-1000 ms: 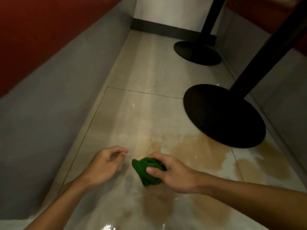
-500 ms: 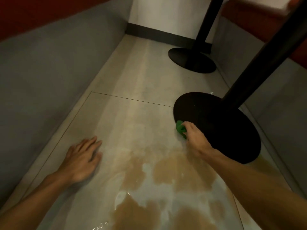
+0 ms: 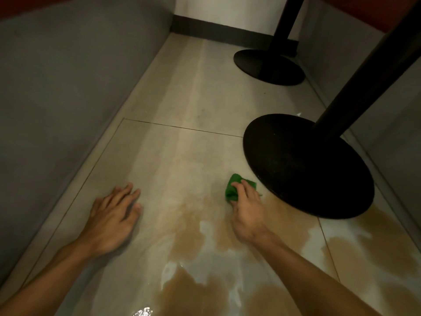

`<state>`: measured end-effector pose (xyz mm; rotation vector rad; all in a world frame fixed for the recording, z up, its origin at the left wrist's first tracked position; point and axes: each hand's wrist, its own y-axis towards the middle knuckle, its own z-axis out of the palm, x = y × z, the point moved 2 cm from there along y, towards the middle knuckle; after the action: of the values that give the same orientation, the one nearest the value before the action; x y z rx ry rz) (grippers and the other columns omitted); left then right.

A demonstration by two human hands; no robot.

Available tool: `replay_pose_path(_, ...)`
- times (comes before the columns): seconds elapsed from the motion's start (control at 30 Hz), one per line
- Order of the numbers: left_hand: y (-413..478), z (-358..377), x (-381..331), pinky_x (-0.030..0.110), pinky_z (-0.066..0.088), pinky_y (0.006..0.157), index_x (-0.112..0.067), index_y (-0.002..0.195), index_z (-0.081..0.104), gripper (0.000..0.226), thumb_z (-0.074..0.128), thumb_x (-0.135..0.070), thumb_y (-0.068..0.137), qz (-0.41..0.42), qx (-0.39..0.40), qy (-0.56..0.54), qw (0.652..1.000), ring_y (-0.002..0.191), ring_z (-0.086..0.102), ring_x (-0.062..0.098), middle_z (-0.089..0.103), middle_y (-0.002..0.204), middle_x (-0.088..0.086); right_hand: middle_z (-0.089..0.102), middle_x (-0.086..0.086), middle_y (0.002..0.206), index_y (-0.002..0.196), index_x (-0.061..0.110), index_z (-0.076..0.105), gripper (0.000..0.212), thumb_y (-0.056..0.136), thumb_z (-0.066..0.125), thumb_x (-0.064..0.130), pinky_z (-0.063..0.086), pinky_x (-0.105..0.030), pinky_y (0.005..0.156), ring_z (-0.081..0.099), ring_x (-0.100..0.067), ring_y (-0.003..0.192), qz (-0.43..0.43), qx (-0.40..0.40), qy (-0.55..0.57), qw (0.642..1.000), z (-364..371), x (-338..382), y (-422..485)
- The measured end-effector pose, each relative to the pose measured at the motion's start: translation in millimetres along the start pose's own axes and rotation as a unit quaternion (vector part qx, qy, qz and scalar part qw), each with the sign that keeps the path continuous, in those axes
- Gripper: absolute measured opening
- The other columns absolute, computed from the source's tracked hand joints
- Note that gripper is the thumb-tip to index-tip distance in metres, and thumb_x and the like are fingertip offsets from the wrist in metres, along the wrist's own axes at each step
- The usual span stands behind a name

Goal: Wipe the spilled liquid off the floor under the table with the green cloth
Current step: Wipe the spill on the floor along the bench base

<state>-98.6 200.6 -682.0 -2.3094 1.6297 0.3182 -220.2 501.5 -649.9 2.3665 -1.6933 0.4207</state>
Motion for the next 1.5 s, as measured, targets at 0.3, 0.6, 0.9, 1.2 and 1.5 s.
replay_pose_path(0.3,2.3,2.4,5.0,0.042,0.008,0.117,-0.038,0.146,0.027,0.084,-0.002,-0.072,0.076,0.005,0.001,0.002,1.000,0.146,0.007,0.011,0.014,0.157,-0.015,0.009,-0.008,0.160,0.152,0.022,0.017,0.077,0.089,0.057,0.003,0.003,-0.029,0.118,0.007,-0.026,0.147,-0.126,0.089,0.041,0.987,23.3,84.9,-2.8)
replay_pose_path(0.6,-0.4,-3.5,4.8,0.038,0.005,0.118,-0.040,0.147,0.026,0.078,0.002,-0.068,0.079,0.008,0.013,-0.015,1.000,0.146,0.004,0.008,0.012,0.157,-0.017,0.014,-0.003,0.160,0.151,0.025,0.024,0.077,0.085,0.053,-0.002,0.011,-0.030,0.119,0.016,-0.024,0.146,-0.186,0.134,0.009,0.973,5.7,62.2,2.7)
replay_pose_path(0.9,-3.8,-1.8,1.0,0.037,-0.004,0.117,-0.041,0.148,0.020,0.070,0.005,-0.065,0.084,0.000,0.018,-0.020,1.000,0.146,-0.003,0.007,0.005,0.157,-0.020,0.017,-0.010,0.158,0.150,0.018,0.021,0.057,0.098,0.045,0.016,0.020,-0.037,0.116,0.019,-0.028,0.143,0.041,0.035,-0.031,0.998,-15.0,-11.4,29.5)
replay_pose_path(1.2,-4.8,-5.3,-1.2,0.036,-0.004,0.117,-0.041,0.148,0.020,0.072,0.003,-0.066,0.082,0.000,0.021,-0.022,1.000,0.146,-0.002,0.006,0.006,0.157,-0.021,-0.002,-0.016,0.160,0.153,0.016,0.008,0.074,0.092,0.050,0.014,0.004,-0.039,0.121,-0.002,-0.030,0.147,-0.069,0.069,-0.005,0.995,21.5,105.0,-29.8)
replay_pose_path(1.5,-3.7,-8.2,3.4,0.033,-0.003,0.116,-0.042,0.147,0.018,0.063,0.006,-0.048,0.085,0.014,0.041,-0.021,0.999,0.145,-0.001,0.005,0.005,0.157,-0.020,0.012,-0.007,0.160,0.150,0.023,0.025,0.067,0.089,0.049,0.007,0.011,-0.035,0.120,0.011,-0.025,0.147,-0.311,0.169,0.010,0.935,40.7,122.1,-39.6)
